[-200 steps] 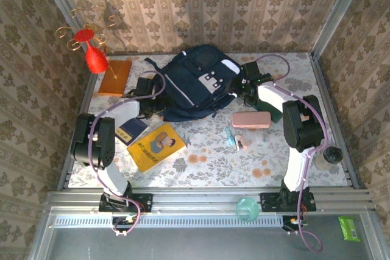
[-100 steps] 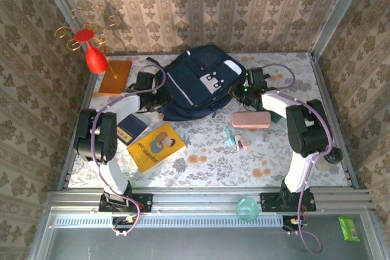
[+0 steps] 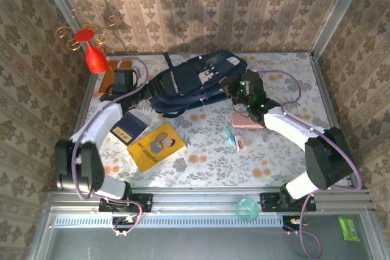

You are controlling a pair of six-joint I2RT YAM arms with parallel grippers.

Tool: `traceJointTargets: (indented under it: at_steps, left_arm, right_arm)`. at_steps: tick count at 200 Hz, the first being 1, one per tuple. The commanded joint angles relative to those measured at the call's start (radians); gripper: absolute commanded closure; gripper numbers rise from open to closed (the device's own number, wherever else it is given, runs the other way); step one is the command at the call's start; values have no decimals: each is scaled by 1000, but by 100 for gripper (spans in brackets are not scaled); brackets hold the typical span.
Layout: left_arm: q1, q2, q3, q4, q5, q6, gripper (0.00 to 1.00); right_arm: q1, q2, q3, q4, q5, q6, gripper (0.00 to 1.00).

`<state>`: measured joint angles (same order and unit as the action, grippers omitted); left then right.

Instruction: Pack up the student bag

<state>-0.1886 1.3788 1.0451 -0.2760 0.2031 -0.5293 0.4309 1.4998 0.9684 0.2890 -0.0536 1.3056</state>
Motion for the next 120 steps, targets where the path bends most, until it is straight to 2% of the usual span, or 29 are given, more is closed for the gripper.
traceJointTargets:
  at_steps: [1,28,54,87,120]
  left_arm:
    - [-39,-161,-50,-87,-97,68,0]
    - [-217,-338,-138,-119,-182,69,3]
    - [-386,-413,-196,-85,-163,29,9]
    - [-553,-349,-192,12,-206,53,11]
    - [-597,-214,-151,135,-265,102,15]
  right_arm:
    - [41,-60,48,86,160,45,95]
    - [75,-57,93,76,222,41,96]
    - [94,-48,136,77,238,38,96]
    - [97,-41,170,66,243,31,96]
    - [103,-29,189,56,227,29,96]
